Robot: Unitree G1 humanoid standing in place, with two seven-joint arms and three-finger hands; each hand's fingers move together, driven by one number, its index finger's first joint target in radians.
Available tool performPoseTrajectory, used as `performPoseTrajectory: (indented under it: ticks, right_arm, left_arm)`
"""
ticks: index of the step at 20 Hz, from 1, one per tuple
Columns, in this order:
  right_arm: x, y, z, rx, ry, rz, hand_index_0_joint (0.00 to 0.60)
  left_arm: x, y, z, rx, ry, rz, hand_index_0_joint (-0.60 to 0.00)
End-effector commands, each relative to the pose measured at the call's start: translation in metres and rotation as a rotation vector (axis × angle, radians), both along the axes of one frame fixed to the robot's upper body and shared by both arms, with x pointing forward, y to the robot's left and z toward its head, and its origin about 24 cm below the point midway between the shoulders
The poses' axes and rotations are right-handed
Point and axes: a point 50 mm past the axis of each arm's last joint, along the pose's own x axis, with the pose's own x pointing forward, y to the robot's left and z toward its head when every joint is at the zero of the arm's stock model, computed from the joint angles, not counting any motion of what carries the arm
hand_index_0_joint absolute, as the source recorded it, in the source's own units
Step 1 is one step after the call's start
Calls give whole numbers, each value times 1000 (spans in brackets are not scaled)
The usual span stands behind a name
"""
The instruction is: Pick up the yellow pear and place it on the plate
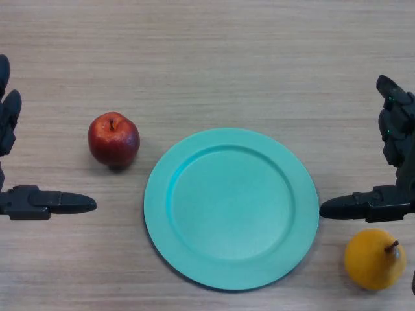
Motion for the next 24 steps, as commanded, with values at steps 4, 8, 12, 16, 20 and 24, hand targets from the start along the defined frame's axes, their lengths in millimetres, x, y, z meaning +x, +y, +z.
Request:
performPoseTrajectory:
  ticks: [4, 8, 12, 16, 20, 24]
  right_arm:
    - [-1, -15, 36, -46, -247, -44, 0]
    - [-2, -18, 37, -51, -256, -52, 0]
    - [-10, -32, 37, -129, -278, -96, 0]
    - [-22, -47, 32, -232, -273, -98, 0]
    - [-40, -54, 22, -300, -263, -57, 0]
    - [-53, -56, 9, -273, -241, -51, 0]
  left_arm:
    - [-7, 13, 37, 71, -181, 20, 0]
    - [-9, 14, 36, 71, -182, 24, 0]
    - [-9, 16, 36, 72, -188, 32, 0]
    - [-10, 18, 34, 61, -176, 36, 0]
    - [-9, 17, 33, 80, -172, 33, 0]
    - [-8, 13, 30, 86, -161, 22, 0]
